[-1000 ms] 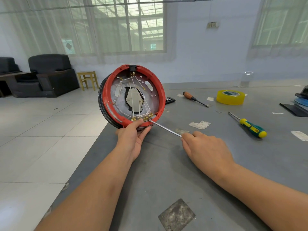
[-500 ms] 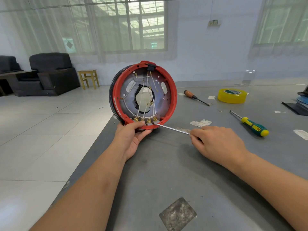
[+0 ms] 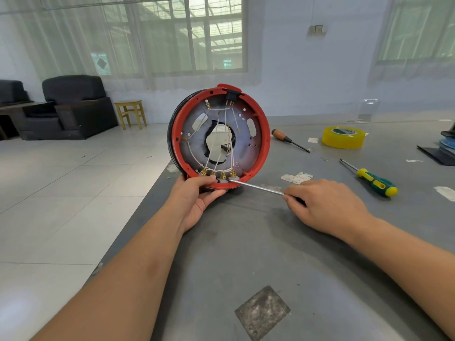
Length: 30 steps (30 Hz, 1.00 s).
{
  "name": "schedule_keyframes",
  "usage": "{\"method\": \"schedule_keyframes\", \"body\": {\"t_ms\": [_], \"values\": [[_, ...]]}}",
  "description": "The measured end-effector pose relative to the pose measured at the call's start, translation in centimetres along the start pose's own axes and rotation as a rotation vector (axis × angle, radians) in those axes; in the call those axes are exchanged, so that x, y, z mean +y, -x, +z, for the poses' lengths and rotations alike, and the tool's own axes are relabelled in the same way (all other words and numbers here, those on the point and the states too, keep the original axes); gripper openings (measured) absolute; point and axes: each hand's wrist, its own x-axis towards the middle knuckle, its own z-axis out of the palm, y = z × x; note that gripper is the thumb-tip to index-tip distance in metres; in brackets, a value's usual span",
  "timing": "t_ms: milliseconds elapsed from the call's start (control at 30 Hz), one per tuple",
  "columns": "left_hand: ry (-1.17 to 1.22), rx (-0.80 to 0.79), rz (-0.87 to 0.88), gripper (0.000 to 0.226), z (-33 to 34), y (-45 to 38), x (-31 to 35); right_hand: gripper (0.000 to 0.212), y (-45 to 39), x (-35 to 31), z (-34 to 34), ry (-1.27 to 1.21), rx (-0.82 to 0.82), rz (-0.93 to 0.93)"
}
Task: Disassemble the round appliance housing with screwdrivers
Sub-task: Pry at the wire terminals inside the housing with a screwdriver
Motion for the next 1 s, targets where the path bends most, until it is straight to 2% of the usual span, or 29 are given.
{"method": "schedule_keyframes", "body": {"t_ms": [467, 733, 1000], "values": [[0.115, 0.084, -0.03, 0.048, 1.5, 0.8, -0.3, 0.036, 0.2, -1.3, 0.5, -0.097, 0.021, 0.097], [0.193, 0.087, -0.038, 0.042, 2.4, 1.1, -0.4, 0.035, 0.3, -2.6, 1.0, -0.201, 0.022, 0.177], [0.219, 0.09, -0.037, 0.044, 2.3, 1.0, -0.5, 0.034, 0.2, -2.8, 1.1, -0.19, 0.031, 0.178]]}}
